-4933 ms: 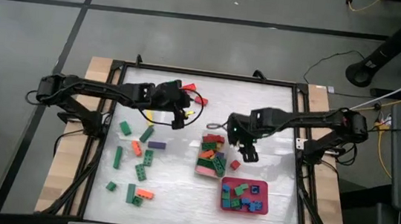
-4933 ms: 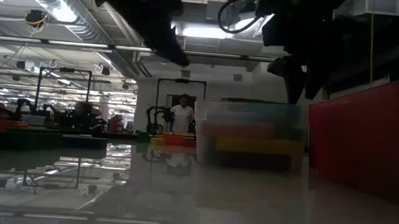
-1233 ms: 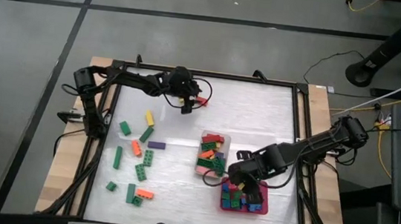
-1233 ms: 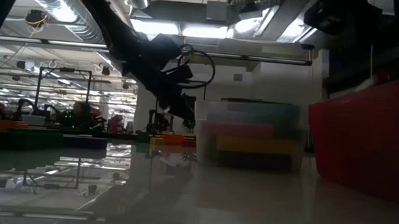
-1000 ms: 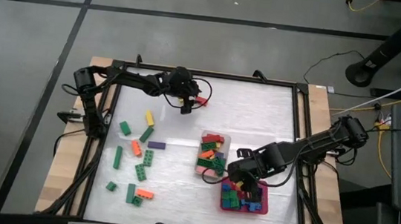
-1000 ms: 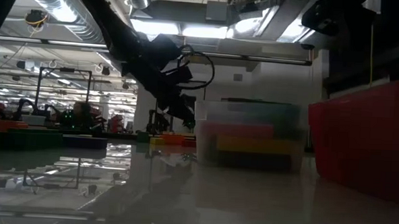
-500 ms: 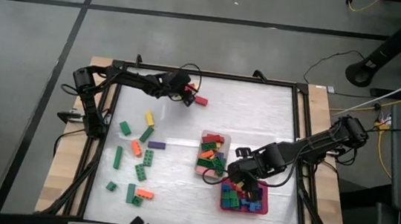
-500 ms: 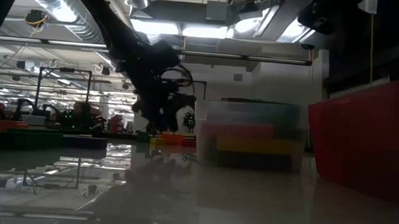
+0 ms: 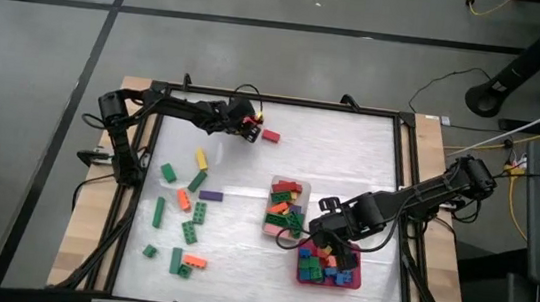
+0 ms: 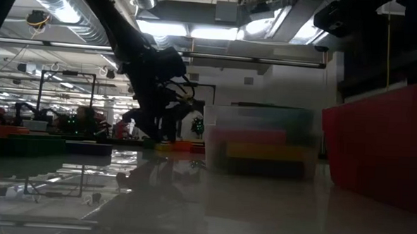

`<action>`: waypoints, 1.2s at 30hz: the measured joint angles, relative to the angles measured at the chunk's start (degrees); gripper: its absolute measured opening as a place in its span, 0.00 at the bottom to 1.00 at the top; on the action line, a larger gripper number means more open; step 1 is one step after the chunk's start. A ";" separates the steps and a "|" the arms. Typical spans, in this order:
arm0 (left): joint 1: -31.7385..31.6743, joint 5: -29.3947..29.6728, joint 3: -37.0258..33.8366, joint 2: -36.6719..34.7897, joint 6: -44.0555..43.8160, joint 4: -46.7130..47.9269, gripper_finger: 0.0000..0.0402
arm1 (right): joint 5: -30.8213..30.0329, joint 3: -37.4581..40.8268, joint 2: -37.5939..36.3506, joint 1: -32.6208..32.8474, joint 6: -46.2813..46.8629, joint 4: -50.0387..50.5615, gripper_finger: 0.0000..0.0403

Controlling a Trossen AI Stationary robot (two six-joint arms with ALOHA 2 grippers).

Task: Sort blocks by size
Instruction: Put the yellow rectangular block into the transparent bin

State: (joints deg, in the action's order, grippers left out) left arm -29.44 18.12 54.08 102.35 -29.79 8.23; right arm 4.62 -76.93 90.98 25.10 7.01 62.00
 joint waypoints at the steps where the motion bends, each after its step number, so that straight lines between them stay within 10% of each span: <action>1: 0.30 0.67 0.00 0.01 -0.61 0.12 0.54 | 0.00 0.00 0.00 0.00 -0.02 0.09 0.45; 36: 8.19 4.76 0.00 0.66 -10.34 11.67 0.54 | -3.21 0.00 0.02 -1.08 -13.58 0.94 0.45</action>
State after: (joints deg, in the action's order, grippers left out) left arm -21.26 22.88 54.08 103.00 -40.13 19.90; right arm 1.41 -76.93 91.00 24.02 -6.58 62.94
